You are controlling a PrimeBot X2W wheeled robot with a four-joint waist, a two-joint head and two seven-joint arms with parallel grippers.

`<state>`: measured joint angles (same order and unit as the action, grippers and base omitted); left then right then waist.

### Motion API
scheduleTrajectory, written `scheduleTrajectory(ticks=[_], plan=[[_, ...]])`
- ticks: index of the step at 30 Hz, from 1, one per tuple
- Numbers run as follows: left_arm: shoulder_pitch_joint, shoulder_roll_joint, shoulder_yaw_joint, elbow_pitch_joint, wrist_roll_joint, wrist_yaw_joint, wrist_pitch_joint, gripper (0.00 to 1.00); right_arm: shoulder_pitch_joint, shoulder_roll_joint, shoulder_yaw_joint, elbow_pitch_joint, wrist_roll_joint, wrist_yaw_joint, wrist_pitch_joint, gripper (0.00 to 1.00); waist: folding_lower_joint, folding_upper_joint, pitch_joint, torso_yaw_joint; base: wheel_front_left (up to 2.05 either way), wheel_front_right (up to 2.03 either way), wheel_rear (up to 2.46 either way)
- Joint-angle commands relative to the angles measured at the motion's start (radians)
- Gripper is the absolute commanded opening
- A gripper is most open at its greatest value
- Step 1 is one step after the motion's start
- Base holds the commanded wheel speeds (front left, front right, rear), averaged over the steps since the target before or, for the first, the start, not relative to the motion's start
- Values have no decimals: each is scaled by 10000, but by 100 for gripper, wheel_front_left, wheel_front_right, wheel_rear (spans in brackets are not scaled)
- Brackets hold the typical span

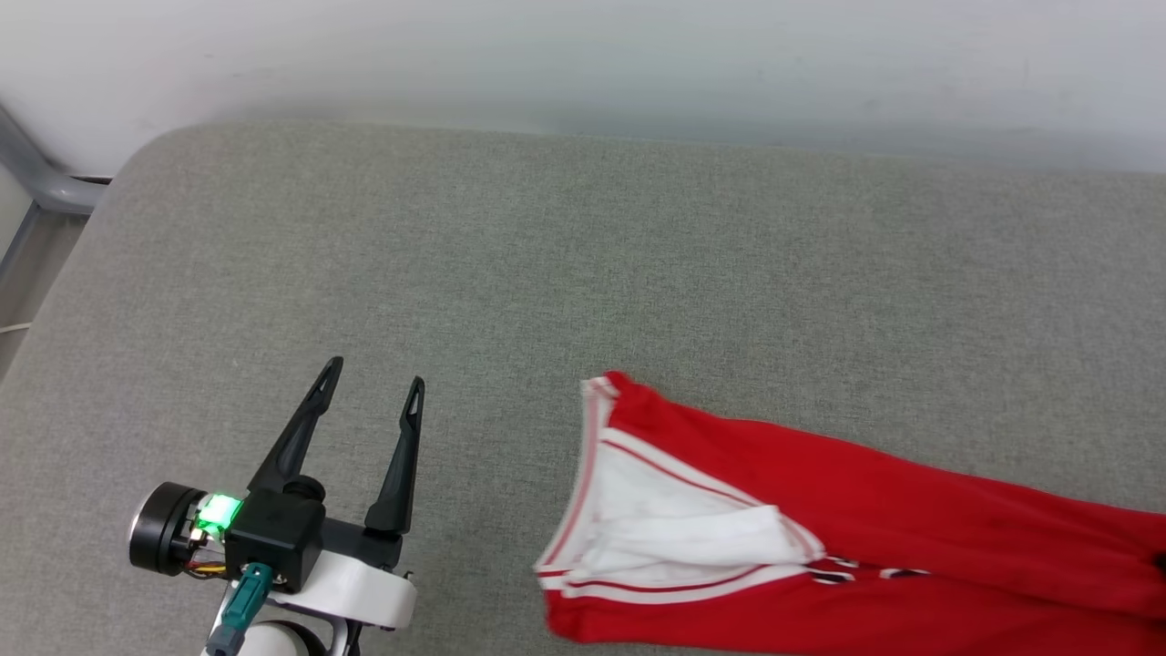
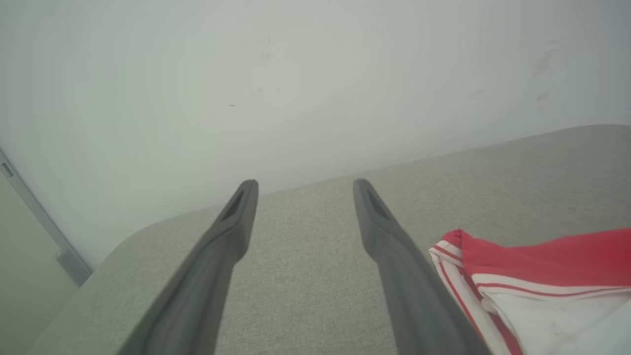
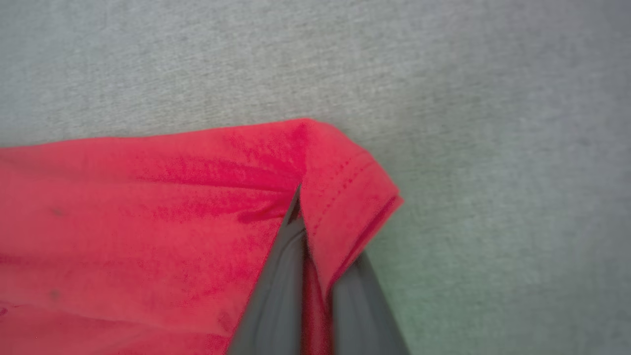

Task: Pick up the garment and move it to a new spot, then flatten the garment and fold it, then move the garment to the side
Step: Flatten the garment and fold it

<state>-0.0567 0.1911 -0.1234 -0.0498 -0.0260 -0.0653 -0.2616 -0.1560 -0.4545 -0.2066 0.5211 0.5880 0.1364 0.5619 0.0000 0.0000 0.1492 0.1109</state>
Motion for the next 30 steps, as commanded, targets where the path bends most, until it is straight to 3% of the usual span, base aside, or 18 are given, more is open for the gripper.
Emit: scheduleTrajectory(ticks=[1, 6, 12, 20, 30], plan=[[92, -24, 8, 12, 61, -31, -45, 100, 92, -176, -122, 181, -66, -105, -24, 0, 0, 0, -28, -8, 0, 0, 0], [188, -61, 41, 36, 39, -109, -45, 100, -75, -579, -596, 379, -297, -68, -127, 0, 0, 0, -196, -40, 0, 0, 0], [351, -188, 67, 103, 4, -149, -45, 100, 319, -309, -355, -385, -118, -64, 273, 0, 0, 0, -523, -29, 0, 0, 0], [607, -440, 113, 148, -50, -228, -45, 100, 1456, 155, 140, -2831, -34, -62, 1425, 0, 0, 0, -1025, 82, 0, 0, 0], [959, -716, 179, 237, -55, -310, -45, 100, 2638, 1659, 529, -6154, 643, -62, 3838, 0, 0, 0, -1374, 312, 0, 0, 0]])
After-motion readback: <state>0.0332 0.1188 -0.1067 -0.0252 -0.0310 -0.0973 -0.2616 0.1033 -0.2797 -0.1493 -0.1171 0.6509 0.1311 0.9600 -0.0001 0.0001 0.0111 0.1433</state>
